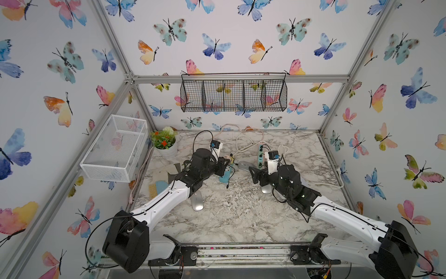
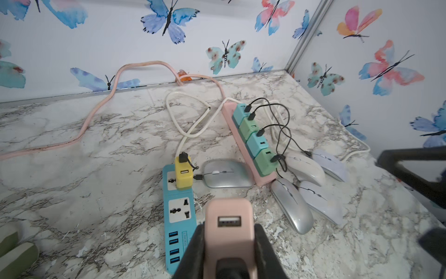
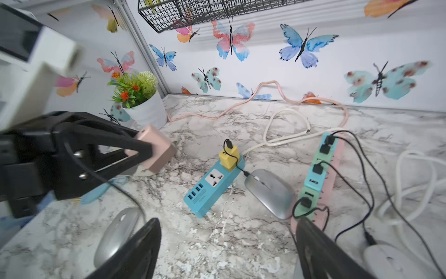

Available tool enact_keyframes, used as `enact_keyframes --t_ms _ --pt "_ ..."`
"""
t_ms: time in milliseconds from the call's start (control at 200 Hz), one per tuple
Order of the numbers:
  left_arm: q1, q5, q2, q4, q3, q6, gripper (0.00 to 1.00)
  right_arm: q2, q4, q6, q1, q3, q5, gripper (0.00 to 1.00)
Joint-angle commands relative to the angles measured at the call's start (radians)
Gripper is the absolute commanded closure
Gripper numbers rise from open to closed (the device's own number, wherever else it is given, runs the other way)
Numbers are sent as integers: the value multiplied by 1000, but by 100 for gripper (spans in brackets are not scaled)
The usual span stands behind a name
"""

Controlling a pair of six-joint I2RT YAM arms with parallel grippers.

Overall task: Unplug the wireless mouse
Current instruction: Remove the plug from the socket, then remove the power cord from the plug.

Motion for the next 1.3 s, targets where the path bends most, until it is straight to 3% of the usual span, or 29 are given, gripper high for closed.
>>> enact_keyframes --t_ms 0,220,375,641,951,1291 --pt "6 127 -83 11 -25 -33 100 26 -125 -168 0 64 13 9" --pt "13 313 -203 41 -98 -99 100 44 -117 -348 1 109 -172 12" --pt "12 352 -233 66 -140 -156 100 23 -55 -408 8 94 -313 13" --pt "13 405 -246 87 -150 -222 100 85 -60 -464 68 150 -303 18" --pt "12 409 -229 107 -159 -257 100 166 -62 -498 162 216 -200 25" --pt "12 416 -229 101 -161 -265 100 204 -36 -500 195 241 -157 51"
